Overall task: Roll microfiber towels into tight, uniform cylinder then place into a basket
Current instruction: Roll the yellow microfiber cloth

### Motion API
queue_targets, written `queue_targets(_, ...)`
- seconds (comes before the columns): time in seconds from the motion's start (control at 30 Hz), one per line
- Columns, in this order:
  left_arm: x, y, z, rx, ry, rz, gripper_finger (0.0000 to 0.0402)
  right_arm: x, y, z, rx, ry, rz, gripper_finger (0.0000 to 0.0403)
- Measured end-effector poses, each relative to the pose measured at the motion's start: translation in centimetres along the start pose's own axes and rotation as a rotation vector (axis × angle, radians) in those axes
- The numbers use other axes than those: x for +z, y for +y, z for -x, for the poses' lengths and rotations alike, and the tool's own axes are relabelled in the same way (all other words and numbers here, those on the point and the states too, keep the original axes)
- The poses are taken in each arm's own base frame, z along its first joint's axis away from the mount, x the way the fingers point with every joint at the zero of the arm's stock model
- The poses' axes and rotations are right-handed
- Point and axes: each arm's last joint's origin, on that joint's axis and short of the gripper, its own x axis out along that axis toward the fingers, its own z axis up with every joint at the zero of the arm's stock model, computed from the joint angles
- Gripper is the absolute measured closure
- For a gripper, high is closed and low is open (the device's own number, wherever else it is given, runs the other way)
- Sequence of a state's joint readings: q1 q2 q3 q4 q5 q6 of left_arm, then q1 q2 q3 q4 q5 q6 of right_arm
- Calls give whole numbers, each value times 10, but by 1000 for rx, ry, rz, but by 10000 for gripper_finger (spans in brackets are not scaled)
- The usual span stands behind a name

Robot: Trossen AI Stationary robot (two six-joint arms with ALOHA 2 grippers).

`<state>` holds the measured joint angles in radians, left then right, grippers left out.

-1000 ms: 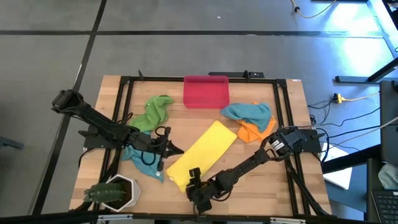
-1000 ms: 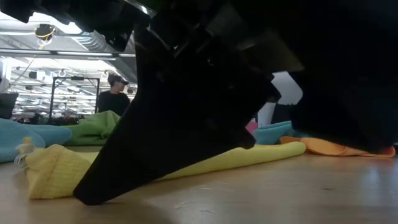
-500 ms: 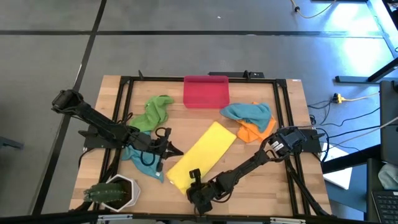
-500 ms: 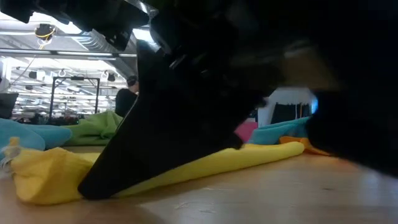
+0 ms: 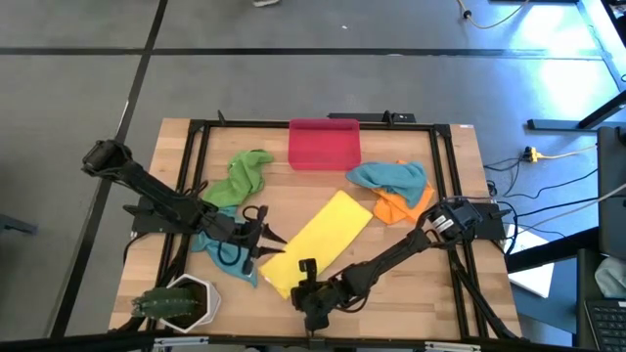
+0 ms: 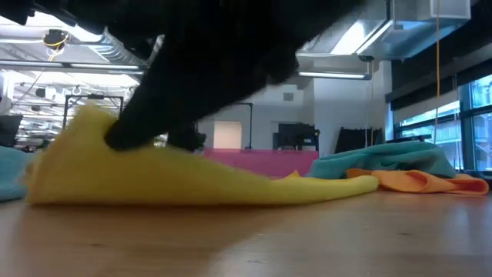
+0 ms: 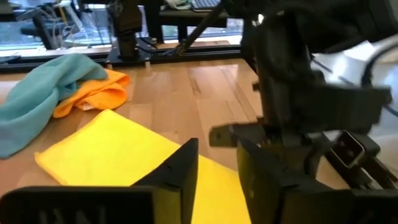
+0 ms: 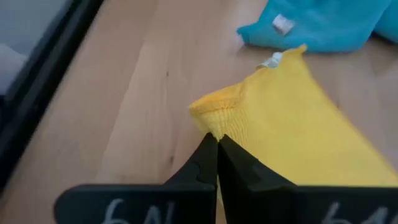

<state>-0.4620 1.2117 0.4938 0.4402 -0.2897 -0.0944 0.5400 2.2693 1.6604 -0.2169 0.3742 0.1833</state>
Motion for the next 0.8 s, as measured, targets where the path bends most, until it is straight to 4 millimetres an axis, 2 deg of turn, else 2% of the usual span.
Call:
queue_targets(0.17, -1, -8, 2, -32, 1, -50, 272, 6, -2, 8, -12, -12, -29, 401)
queue_targets(0.33, -1, -13, 4, -53, 0, -67, 268, -2, -3, 7, -26, 8, -56, 401)
queue_targets(0.47, -1, -14, 4, -57, 1, -69, 269, -19, -9, 18, -11, -50, -118, 402)
queue_targets(0.57, -1, -14, 4, -58, 0, -69, 270, -33, -20, 36, 13, -148, -193, 402)
queue_targets(0.8, -1, -14, 4, -58, -3, -93, 270, -84, -45, 74, -27, -302, -381, 403)
